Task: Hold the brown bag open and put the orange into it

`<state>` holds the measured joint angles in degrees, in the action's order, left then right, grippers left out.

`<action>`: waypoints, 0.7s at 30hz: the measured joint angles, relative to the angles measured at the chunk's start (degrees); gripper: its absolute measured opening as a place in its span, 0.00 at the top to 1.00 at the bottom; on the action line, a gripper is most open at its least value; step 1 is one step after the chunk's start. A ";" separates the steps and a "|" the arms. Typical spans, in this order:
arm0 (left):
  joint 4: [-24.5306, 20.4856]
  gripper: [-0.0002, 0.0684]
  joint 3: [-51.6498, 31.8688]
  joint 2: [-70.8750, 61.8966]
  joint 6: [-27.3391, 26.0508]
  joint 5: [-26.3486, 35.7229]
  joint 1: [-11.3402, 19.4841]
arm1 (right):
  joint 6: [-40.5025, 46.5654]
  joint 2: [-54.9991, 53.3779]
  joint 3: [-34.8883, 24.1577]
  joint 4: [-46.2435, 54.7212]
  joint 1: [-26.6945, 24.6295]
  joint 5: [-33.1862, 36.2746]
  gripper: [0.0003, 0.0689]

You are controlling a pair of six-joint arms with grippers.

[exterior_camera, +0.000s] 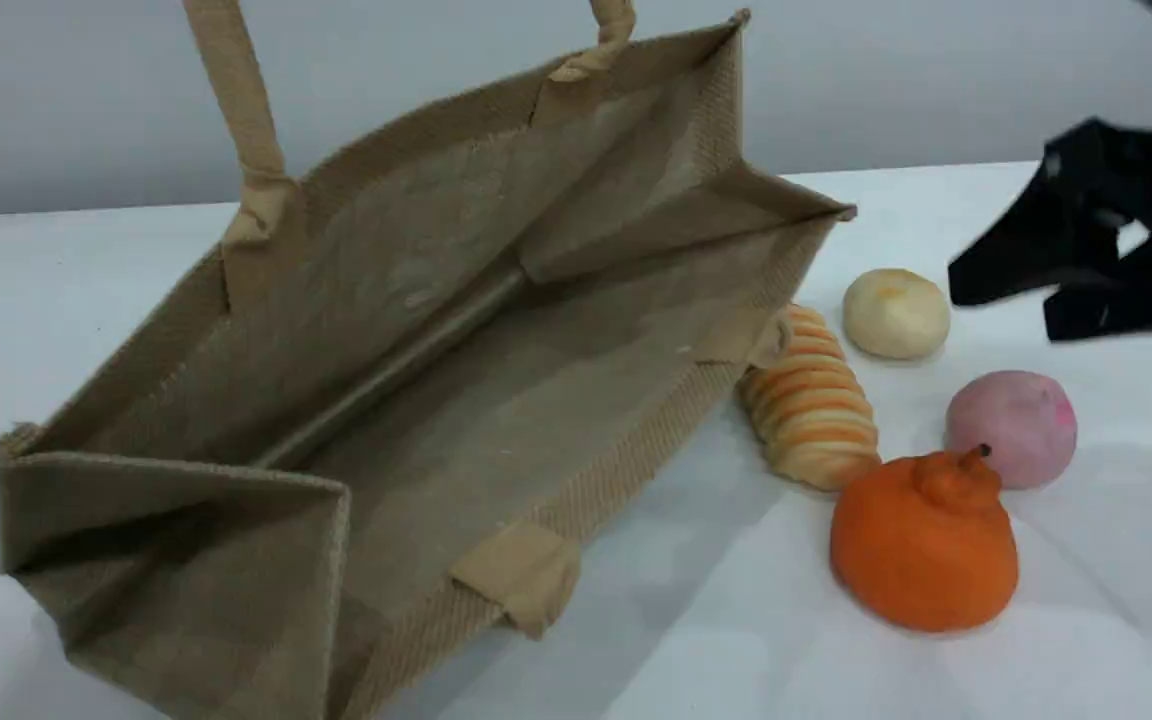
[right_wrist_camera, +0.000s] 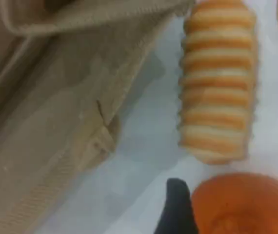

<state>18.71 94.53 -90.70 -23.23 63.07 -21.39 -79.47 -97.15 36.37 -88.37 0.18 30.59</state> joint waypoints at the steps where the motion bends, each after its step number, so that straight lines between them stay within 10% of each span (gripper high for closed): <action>1: -0.13 0.87 0.00 0.00 0.00 0.00 0.00 | 0.33 -0.92 0.00 0.17 0.00 0.33 0.31; 21: -0.13 0.87 0.00 0.00 0.05 -0.32 0.00 | 1.01 -12.14 0.00 0.73 6.88 -5.84 0.31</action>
<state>18.58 94.53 -90.70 -23.18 62.75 -21.39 -78.45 -109.29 36.37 -87.65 7.06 24.75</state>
